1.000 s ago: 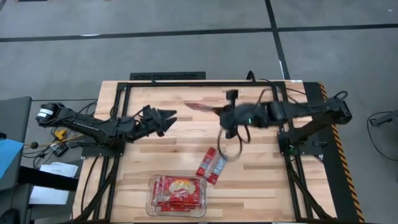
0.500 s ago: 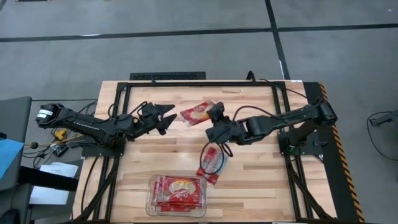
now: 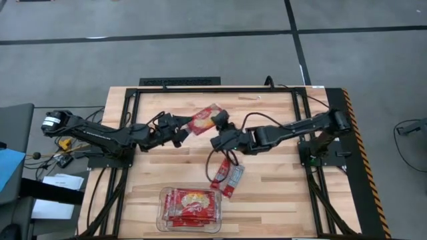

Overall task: Sort popcorn bags into baskets
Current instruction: Put the red popcorn bag into the transparent bin

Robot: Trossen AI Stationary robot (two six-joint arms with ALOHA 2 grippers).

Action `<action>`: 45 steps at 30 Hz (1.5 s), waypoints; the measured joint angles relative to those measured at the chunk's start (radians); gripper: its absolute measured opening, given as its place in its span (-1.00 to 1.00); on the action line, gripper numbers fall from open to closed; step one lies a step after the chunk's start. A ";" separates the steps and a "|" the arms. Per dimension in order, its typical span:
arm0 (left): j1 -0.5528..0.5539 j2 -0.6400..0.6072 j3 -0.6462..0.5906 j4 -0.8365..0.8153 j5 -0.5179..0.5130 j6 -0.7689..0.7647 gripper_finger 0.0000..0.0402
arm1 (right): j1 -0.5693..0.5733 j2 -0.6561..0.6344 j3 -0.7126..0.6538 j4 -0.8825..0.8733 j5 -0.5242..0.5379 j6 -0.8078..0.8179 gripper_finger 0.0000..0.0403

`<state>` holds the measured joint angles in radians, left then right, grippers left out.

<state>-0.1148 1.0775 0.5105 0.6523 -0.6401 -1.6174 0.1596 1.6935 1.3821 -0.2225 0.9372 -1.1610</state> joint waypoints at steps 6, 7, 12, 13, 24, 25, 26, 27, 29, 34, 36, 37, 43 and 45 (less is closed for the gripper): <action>0.027 0.059 0.025 0.042 0.089 0.009 0.57 | -0.011 0.033 -0.002 0.020 -0.028 -0.021 -0.90; 0.035 0.065 0.026 0.040 0.109 0.012 0.55 | -0.011 0.033 -0.002 0.019 -0.025 -0.020 -0.90; 0.056 0.085 0.029 0.055 0.173 0.018 0.29 | -0.012 0.032 -0.001 0.026 -0.045 0.017 -0.80; 0.057 0.087 0.031 0.053 0.184 0.019 0.19 | -0.013 0.032 -0.001 0.026 -0.044 0.019 -0.79; 0.072 0.089 0.036 0.038 0.156 0.020 -0.88 | -0.018 0.030 -0.001 0.034 -0.017 0.076 -0.73; 0.072 0.089 0.036 0.038 0.155 0.028 -0.92 | -0.016 0.025 -0.001 0.034 -0.016 0.093 -0.69; 0.072 0.089 0.036 0.039 0.155 0.037 -0.94 | -0.015 0.021 -0.001 0.039 -0.010 0.112 -0.65; 0.074 0.089 0.036 0.041 0.155 0.043 -0.94 | -0.012 0.016 -0.001 0.042 0.000 0.133 -0.61; 0.083 0.088 0.036 0.040 0.167 0.052 -0.91 | -0.001 -0.003 -0.001 0.027 0.020 0.189 -0.49; 0.108 0.088 0.036 0.054 0.199 0.052 -0.93 | 0.043 -0.073 0.004 -0.048 0.035 0.413 -0.12; 0.115 0.087 0.034 0.030 0.188 0.059 -0.96 | 0.063 -0.107 0.008 -0.137 0.037 0.581 0.03; 0.119 0.087 0.033 0.023 0.189 0.064 -0.96 | 0.073 -0.127 0.008 -0.207 0.036 0.694 0.10; 0.138 0.085 0.034 -0.042 0.272 0.129 -0.92 | 0.117 -0.225 0.004 -0.612 -0.127 1.377 0.26; 0.144 0.085 0.034 -0.078 0.311 0.160 -0.92 | 0.137 -0.261 -0.036 -0.697 -0.192 1.514 0.26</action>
<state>0.0289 1.1622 0.5446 0.5741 -0.3288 -1.4570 0.2966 1.4329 1.3460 -0.9193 0.7451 0.3533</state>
